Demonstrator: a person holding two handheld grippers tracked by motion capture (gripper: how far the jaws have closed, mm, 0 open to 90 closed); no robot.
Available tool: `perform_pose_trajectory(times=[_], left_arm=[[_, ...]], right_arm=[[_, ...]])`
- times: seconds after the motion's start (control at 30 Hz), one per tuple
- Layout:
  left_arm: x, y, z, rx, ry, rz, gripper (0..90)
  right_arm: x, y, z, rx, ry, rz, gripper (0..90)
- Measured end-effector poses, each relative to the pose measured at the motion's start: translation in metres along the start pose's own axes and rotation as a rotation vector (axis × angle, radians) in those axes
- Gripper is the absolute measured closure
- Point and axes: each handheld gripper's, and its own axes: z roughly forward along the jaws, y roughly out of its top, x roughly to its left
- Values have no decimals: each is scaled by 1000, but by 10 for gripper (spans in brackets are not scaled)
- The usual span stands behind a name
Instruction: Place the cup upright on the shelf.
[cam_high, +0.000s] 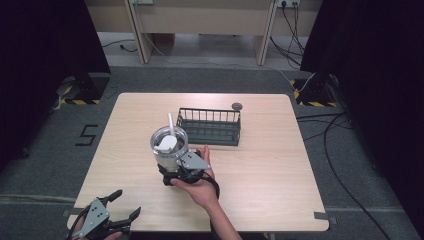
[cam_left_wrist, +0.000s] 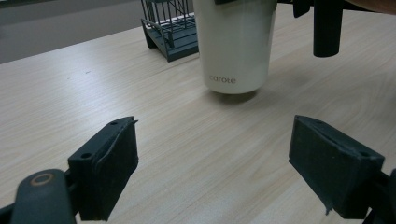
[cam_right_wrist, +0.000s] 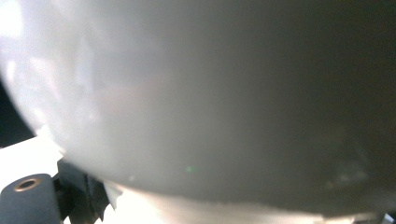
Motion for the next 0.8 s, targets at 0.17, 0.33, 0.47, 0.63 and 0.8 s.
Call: perform_pose_trajectory(times=[0.17, 0.33, 0.47, 0.63, 0.8], left_arm=[[0, 0, -1, -1, 1, 4, 149], [0, 1, 0, -1, 1, 7, 149], [0, 1, 0, 0, 3, 7, 150], [0, 1, -1, -2, 5, 3, 150], [0, 1, -1, -1, 3, 2, 150]], right_arm=[[-6, 7, -3, -6, -17, 4, 107], [-15, 13, -8, -13, -42, 13, 107], [-24, 18, -13, -16, -70, 22, 107], [-35, 22, -18, -19, -99, 27, 107], [-43, 27, -22, -26, -122, 38, 107]])
